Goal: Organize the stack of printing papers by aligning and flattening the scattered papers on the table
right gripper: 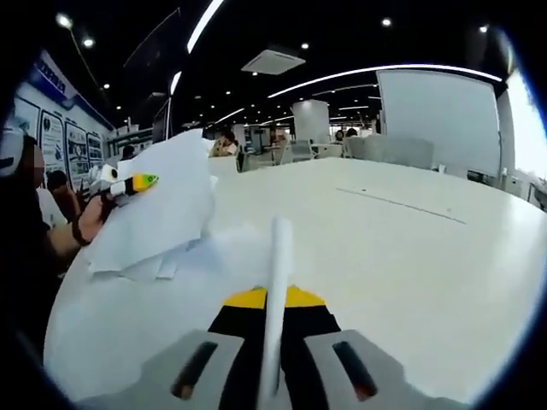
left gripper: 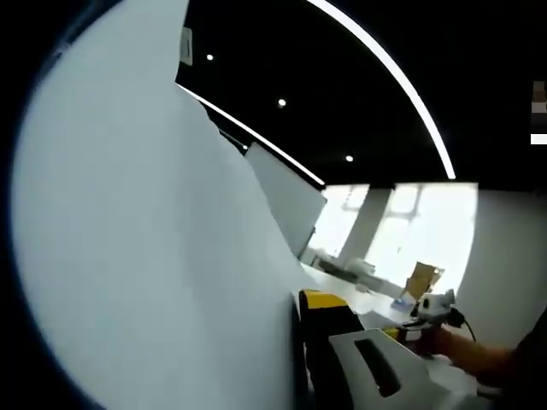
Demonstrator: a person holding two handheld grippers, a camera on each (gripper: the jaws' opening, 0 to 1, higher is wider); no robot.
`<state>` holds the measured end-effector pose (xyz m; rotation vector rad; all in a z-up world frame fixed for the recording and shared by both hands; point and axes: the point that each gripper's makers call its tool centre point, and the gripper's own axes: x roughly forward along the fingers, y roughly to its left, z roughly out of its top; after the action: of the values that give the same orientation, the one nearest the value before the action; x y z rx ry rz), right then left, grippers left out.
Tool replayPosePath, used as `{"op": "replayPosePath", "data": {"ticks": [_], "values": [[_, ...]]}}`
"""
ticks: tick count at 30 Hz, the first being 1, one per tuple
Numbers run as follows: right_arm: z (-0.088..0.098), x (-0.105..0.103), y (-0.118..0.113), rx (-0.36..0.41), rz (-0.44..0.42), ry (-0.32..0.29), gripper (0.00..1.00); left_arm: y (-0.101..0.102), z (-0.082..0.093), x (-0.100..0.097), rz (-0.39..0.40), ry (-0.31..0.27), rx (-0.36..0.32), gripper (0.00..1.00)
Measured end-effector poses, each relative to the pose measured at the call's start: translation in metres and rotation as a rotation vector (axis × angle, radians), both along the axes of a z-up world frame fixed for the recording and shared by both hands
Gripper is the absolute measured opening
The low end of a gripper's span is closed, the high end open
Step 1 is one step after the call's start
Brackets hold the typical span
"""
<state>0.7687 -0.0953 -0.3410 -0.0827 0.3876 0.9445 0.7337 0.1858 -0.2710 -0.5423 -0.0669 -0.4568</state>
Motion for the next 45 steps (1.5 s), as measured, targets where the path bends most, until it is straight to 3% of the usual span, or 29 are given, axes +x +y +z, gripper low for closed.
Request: {"op": "replayPosePath", "data": {"ticks": [21, 25, 30, 45], "values": [[0.006, 0.014, -0.017, 0.023, -0.062, -0.003, 0.00, -0.002, 0.000, -0.001, 0.000, 0.001, 0.003, 0.10], [0.017, 0.015, -0.022, 0.031, -0.101, -0.063, 0.00, -0.002, 0.001, -0.001, -0.002, 0.000, -0.001, 0.10], [0.039, 0.012, -0.024, 0.100, -0.119, -0.127, 0.00, -0.002, 0.001, -0.001, -0.002, 0.000, -0.004, 0.10], [0.052, 0.008, -0.025, 0.137, -0.128, -0.179, 0.00, -0.002, 0.000, 0.000, 0.000, 0.000, 0.001, 0.10]]}}
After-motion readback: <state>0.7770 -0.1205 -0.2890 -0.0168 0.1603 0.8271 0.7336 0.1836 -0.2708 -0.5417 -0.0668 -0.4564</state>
